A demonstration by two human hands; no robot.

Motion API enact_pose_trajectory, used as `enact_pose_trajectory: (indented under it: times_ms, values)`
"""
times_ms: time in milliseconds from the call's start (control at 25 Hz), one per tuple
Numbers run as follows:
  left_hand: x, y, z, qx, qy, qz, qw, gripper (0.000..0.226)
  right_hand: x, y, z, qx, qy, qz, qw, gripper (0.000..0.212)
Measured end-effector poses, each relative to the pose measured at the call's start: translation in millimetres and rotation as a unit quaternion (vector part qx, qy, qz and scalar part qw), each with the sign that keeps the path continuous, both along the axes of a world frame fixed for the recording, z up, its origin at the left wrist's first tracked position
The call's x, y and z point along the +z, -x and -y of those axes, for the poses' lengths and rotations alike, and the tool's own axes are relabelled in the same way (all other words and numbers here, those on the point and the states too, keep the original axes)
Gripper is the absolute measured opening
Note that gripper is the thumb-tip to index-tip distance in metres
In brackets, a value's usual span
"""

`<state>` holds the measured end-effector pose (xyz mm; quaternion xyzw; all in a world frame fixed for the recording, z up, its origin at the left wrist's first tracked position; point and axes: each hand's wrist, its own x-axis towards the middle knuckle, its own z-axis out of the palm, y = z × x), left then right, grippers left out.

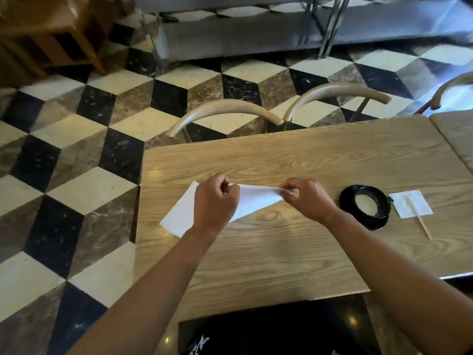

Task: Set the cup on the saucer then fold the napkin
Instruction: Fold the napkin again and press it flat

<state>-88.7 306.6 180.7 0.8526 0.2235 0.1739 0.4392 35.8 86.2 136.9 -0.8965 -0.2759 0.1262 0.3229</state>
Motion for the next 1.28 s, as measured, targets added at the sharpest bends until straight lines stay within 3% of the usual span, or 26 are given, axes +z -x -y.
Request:
enact_pose_trajectory:
  times_ms: [160,320,440,560,680,840,1080,1280]
  values:
    - [29,4,-36,0.034,0.002,0.037,0.999,0.027,26,2,-23,-0.066,-0.064,-0.061,0.994,0.014]
    - [63,-21,-78,0.077,0.071,-0.002,0.994,0.032,58,-13,-63,-0.128,-0.194,-0.107,0.967,0.004]
    - [95,-45,-109,0.101,0.085,-0.006,0.991,0.027,90,-40,-93,-0.153,-0.263,-0.151,0.941,0.016]
    - [126,-69,-128,0.097,0.033,-0.011,0.995,0.022,131,-71,-118,-0.143,-0.286,-0.141,0.937,0.019]
    - [166,-93,-145,0.121,0.108,0.042,0.986,0.013,180,-97,-136,-0.124,-0.312,-0.101,0.936,0.020]
    - [199,-106,-155,0.125,0.068,0.093,0.985,0.019,232,-111,-140,-0.085,-0.344,-0.056,0.933,0.015]
    - [159,-56,-132,0.048,0.056,0.118,0.990,0.015,211,-74,-105,-0.036,-0.350,-0.062,0.934,0.010]
    - [70,18,-102,0.016,0.060,0.027,0.998,0.012,123,-7,-65,-0.052,-0.270,-0.110,0.955,0.009]
